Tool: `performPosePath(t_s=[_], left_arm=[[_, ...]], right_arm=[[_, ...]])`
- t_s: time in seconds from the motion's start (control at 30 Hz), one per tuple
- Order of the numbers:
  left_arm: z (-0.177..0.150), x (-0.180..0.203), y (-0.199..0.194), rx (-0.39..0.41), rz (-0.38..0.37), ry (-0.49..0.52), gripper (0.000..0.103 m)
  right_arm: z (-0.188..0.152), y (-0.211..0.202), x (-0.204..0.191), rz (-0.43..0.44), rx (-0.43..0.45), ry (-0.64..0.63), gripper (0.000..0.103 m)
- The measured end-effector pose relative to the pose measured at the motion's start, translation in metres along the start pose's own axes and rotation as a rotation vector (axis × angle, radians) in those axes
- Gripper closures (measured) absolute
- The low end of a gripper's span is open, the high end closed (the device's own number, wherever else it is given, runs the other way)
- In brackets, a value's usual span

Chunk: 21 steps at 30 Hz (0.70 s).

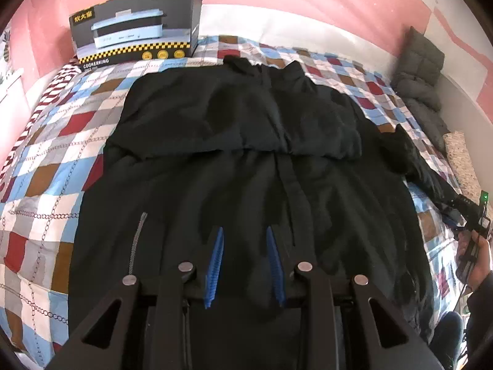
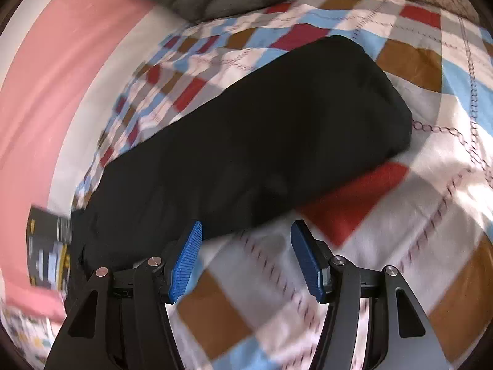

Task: Fold large clothes

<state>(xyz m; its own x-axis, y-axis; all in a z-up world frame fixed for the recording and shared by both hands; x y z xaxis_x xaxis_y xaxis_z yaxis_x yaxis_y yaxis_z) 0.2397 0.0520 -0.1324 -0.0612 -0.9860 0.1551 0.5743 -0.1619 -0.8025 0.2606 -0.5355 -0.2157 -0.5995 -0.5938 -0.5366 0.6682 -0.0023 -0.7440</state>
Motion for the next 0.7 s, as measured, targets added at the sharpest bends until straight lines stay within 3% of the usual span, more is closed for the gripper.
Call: performPosePath(t_s=[0.13, 0.27, 0.3, 0.37, 0.47, 0.7], left_arm=[[0.000, -0.005, 0.010, -0.014, 0.019, -0.004, 0.072], [0.003, -0.013, 0.019, -0.017, 0.050, -0.011, 0.072], [0.004, -0.015, 0.021, -0.018, 0.057, -0.016, 0.072], [0.006, -0.021, 0.025, -0.017, 0.073, -0.026, 0.072], [0.008, -0.031, 0.029, -0.014, 0.090, -0.040, 0.072], [0.009, -0.046, 0.033, -0.008, 0.090, -0.088, 0.072]], right_arm=[[0.018, 0.012, 0.013, 0.007, 0.024, 0.070, 0.042], [0.031, 0.014, 0.012, -0.026, 0.052, 0.062, 0.043], [0.035, 0.014, 0.011, -0.040, 0.055, 0.067, 0.046], [0.039, 0.012, 0.010, -0.051, 0.064, 0.075, 0.082], [0.047, 0.000, -0.006, -0.032, 0.081, 0.036, 0.091], [0.056, -0.063, -0.098, 0.099, 0.172, -0.172, 0.093]])
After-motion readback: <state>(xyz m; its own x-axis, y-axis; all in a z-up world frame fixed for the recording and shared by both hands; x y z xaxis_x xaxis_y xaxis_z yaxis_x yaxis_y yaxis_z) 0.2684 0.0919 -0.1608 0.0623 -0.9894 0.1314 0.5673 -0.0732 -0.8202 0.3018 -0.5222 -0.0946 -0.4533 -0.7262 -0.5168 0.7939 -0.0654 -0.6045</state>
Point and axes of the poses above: each gripper's, at about its wrist camera, not at the fingertips, and y roughly the way its jaws point, x to its right, z to its top, the point moved 5 cm from there along y, roughly the way its jaws point, and after that the axes turned 1 degree about x, right-handed, at the moved point
